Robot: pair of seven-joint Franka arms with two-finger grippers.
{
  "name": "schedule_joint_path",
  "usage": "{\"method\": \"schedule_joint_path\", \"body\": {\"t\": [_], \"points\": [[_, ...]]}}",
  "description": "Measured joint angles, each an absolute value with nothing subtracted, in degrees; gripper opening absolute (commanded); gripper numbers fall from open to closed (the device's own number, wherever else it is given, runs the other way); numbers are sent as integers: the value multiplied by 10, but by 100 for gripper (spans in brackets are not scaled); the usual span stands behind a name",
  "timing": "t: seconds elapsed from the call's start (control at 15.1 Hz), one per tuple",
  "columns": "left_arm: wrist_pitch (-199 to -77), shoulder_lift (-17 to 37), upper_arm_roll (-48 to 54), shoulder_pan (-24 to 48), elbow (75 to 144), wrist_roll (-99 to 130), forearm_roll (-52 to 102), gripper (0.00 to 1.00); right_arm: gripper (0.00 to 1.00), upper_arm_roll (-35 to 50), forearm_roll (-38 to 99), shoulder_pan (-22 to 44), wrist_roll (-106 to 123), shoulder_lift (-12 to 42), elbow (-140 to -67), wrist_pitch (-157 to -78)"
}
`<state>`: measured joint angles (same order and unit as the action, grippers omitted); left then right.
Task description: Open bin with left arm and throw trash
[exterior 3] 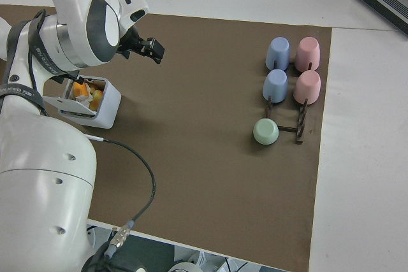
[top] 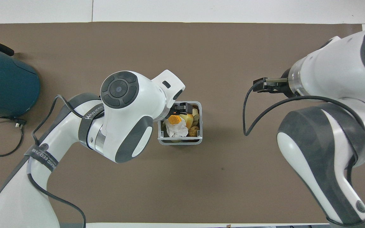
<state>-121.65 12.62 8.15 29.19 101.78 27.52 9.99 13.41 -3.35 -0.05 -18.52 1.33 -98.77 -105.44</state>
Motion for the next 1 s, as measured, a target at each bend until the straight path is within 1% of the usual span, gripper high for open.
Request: {"method": "schedule_joint_path", "body": {"t": [0.2,0.4,0.6,0.8,1.0], "points": [[-1160,119,75,257,984,274,100,100,100,90,-33,6,-148,4,-975,-1011],[-1057,93,71,166,936,219,82,100,100,64,-30,7,-135,-21,-973,-950],[-997,60,69,89,930,120,75,100,100,41,-5,7,-117,-34,-973,-918],[-949,32,68,23,930,25,62,100,100,34,0,7,-113,-38,-974,-911],[-925,9,68,1,942,-11,56,100,100,34,0,7,-113,-38,-974,-911]]}}
